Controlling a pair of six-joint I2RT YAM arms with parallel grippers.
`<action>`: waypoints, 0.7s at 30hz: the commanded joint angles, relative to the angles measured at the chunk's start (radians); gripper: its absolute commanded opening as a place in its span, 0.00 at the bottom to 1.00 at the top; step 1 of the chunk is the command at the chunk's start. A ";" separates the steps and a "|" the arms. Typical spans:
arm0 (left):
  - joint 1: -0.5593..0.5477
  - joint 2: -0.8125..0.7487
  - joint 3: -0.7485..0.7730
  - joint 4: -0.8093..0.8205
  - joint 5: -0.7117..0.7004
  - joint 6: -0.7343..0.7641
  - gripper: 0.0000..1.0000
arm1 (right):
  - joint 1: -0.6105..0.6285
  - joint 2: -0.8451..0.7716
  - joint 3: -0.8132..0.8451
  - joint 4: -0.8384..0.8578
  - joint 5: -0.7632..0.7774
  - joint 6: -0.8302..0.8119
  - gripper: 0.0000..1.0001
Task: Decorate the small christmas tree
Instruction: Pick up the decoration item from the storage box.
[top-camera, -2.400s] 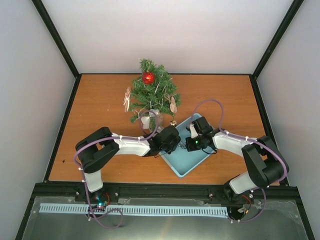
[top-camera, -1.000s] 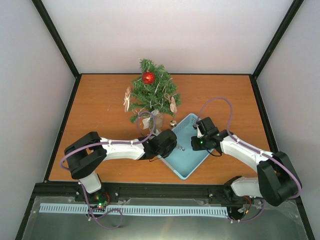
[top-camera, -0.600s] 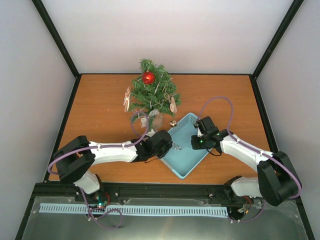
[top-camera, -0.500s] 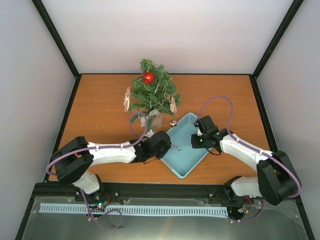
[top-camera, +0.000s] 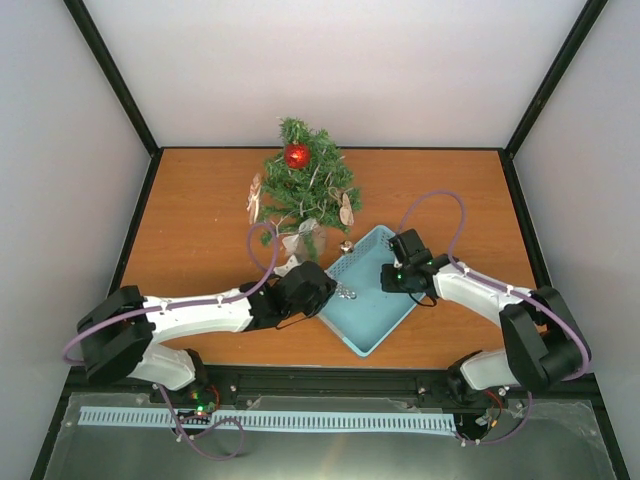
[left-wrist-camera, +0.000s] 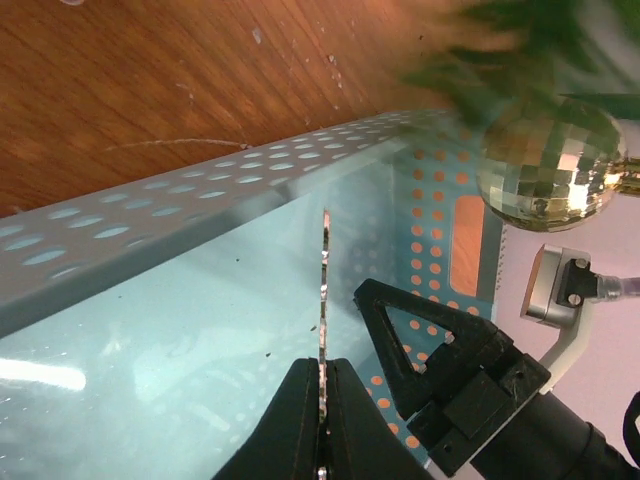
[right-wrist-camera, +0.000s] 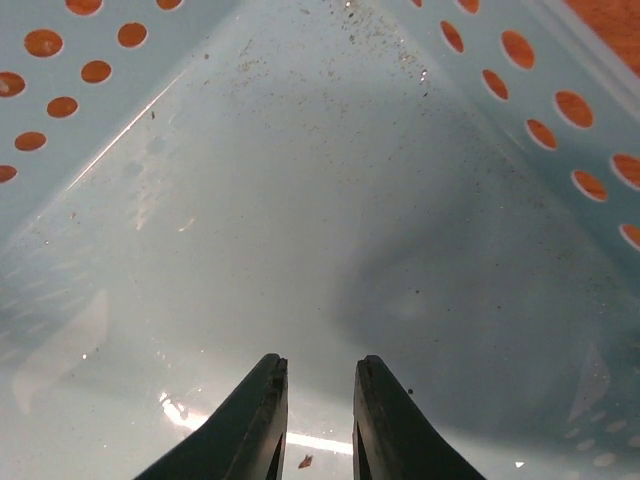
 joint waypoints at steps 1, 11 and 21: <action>-0.014 -0.048 -0.022 -0.035 -0.018 0.020 0.01 | -0.013 0.008 0.019 0.028 0.041 0.023 0.22; -0.014 -0.153 -0.055 -0.091 -0.030 0.032 0.01 | -0.061 0.015 0.046 -0.001 0.078 0.009 0.22; -0.014 -0.319 -0.126 -0.210 -0.062 0.032 0.01 | -0.120 0.025 0.079 -0.043 0.119 -0.004 0.22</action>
